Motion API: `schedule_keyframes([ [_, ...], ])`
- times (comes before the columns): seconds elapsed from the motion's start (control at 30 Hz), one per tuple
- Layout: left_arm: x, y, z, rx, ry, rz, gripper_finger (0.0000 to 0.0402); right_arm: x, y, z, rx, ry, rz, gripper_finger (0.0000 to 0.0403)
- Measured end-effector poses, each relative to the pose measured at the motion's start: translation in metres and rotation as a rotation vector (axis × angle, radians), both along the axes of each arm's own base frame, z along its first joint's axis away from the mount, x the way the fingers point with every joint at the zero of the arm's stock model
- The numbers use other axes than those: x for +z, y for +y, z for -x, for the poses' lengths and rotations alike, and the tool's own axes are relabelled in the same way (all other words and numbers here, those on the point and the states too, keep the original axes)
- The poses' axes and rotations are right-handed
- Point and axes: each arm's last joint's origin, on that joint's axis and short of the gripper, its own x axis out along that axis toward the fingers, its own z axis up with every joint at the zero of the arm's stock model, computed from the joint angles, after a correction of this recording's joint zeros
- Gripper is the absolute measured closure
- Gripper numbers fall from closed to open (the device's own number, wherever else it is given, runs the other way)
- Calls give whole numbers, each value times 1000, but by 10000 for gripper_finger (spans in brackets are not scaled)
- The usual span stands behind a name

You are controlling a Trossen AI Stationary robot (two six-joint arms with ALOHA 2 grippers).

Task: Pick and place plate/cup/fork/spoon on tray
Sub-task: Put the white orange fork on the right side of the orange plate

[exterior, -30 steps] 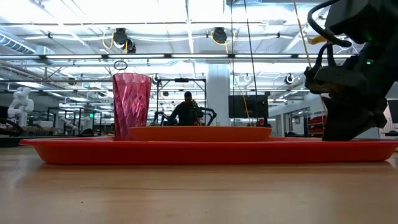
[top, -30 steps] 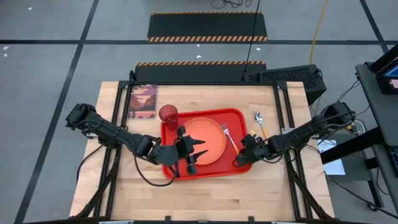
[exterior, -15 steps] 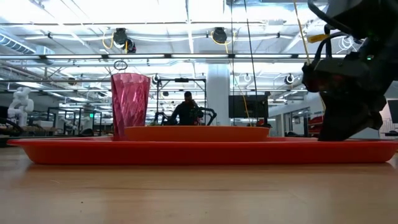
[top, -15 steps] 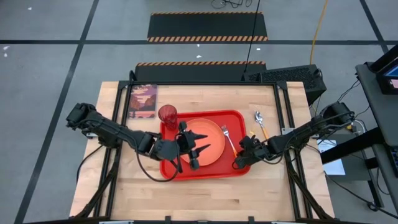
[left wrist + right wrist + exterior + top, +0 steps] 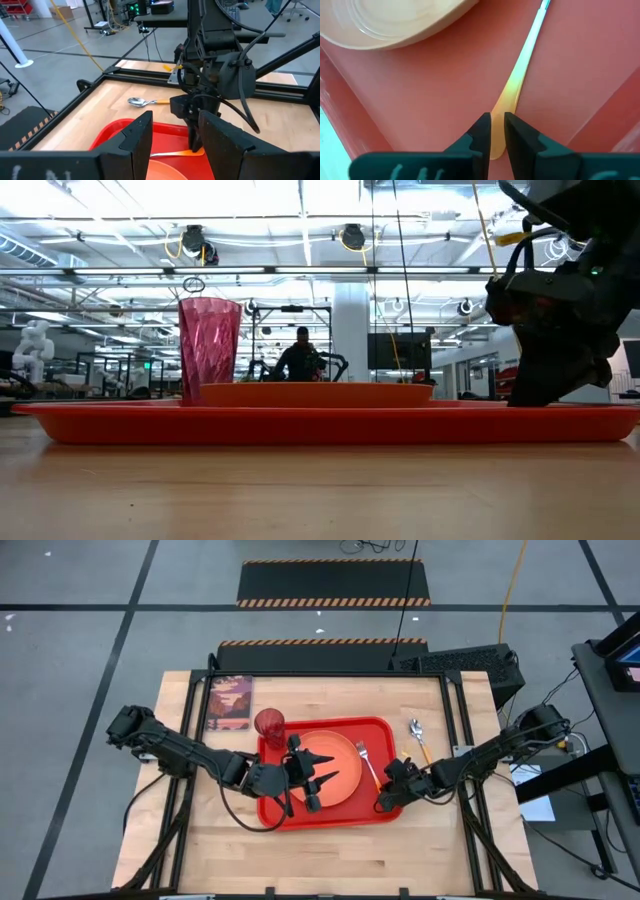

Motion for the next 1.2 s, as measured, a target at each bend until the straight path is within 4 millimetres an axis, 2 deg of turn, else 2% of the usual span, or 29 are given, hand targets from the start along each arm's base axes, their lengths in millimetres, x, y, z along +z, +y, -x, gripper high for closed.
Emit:
schedule_keyframes([
  [0.37,0,0,0,0,-1,1,238,-5,3,-2,-11,-2,8,360],
  [0.73,0,0,0,0,-3,2,238,-15,9,-16,7,-74,-4,360],
  [1.2,0,0,0,0,-2,2,238,-10,8,-14,43,-79,-2,360],
])
